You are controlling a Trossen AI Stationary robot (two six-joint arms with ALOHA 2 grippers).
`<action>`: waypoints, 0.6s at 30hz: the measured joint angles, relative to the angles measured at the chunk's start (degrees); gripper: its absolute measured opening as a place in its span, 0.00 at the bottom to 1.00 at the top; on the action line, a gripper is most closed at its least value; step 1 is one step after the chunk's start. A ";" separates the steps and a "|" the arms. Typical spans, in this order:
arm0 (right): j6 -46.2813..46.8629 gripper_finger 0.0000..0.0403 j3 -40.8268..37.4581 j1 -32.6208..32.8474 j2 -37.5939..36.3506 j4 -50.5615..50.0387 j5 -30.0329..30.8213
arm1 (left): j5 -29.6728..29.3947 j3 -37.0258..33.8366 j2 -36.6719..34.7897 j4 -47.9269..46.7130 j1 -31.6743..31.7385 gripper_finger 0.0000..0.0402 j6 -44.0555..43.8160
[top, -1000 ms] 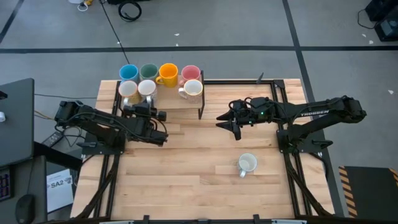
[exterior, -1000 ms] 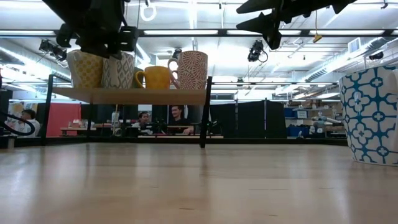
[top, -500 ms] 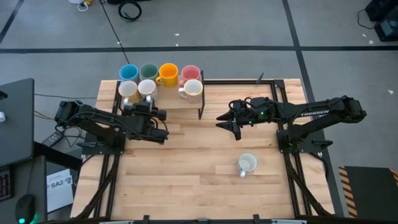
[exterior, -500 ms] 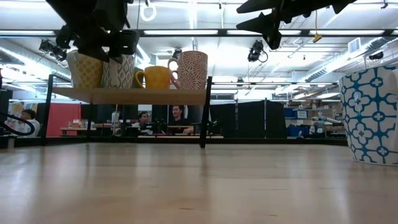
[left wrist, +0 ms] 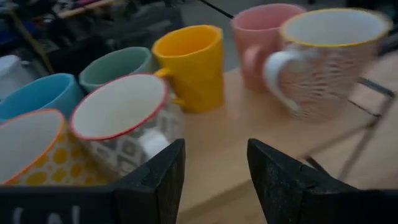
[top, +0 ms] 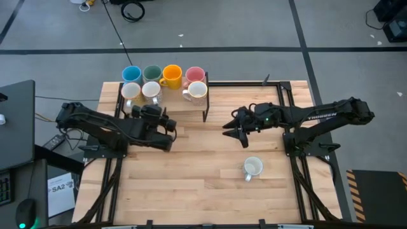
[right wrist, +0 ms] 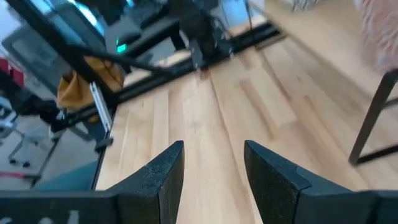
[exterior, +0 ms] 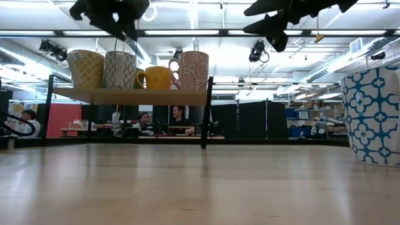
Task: Place coffee mugs
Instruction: Put the blue patterned mug on the shelf
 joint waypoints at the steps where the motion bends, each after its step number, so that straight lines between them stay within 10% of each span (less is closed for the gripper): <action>1: 0.00 0.43 0.00 0.46 0.00 -0.91 0.00 | 0.68 0.93 0.00 0.35 -0.45 0.45 1.20; 18: 6.97 0.43 -0.02 16.79 0.00 -23.22 -2.64 | 13.55 3.96 -0.02 21.37 -10.41 0.45 26.54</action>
